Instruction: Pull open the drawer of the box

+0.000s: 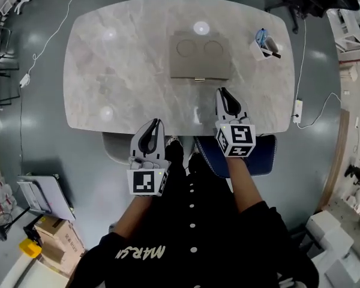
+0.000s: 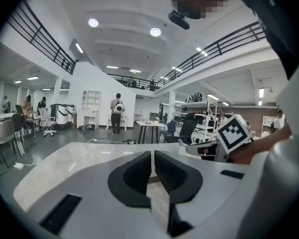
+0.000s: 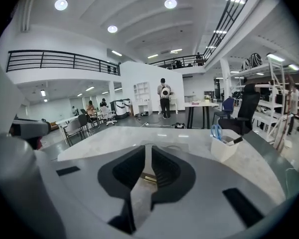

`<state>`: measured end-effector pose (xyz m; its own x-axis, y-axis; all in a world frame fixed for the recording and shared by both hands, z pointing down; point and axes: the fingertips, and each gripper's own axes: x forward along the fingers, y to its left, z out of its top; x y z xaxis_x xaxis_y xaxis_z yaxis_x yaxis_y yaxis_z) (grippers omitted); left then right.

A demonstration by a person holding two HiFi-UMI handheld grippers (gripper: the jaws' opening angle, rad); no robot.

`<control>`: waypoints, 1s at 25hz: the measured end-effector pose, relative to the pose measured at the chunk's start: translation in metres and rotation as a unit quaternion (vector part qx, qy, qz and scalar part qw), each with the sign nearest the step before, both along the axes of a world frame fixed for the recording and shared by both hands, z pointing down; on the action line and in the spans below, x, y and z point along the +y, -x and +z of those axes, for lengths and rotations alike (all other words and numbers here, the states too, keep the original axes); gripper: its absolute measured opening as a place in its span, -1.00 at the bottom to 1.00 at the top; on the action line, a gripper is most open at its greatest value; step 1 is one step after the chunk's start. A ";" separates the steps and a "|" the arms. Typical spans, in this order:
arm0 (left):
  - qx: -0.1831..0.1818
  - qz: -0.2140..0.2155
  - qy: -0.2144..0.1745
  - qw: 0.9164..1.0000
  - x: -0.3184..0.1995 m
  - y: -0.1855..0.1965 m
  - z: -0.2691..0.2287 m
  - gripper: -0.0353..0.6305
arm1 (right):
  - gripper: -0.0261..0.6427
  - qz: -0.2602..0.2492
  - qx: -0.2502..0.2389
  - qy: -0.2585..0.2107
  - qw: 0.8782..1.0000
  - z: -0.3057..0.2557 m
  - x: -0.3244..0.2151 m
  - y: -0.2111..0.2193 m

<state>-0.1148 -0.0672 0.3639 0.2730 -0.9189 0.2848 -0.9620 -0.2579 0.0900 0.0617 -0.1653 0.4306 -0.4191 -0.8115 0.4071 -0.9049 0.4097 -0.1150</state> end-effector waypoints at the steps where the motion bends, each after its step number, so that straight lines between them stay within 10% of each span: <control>1: 0.002 0.002 0.005 1.000 -0.003 0.001 0.006 -0.80 | -0.80 0.001 0.004 0.010 1.000 0.013 -0.006 0.005; 14: 0.035 0.021 0.083 0.996 -0.013 0.008 0.084 -0.80 | -0.26 0.049 0.049 0.131 0.989 0.167 -0.040 0.039; 25: 0.040 0.018 0.096 0.994 -0.020 0.015 0.114 -0.80 | -0.29 0.098 0.078 0.128 0.984 0.195 -0.052 0.044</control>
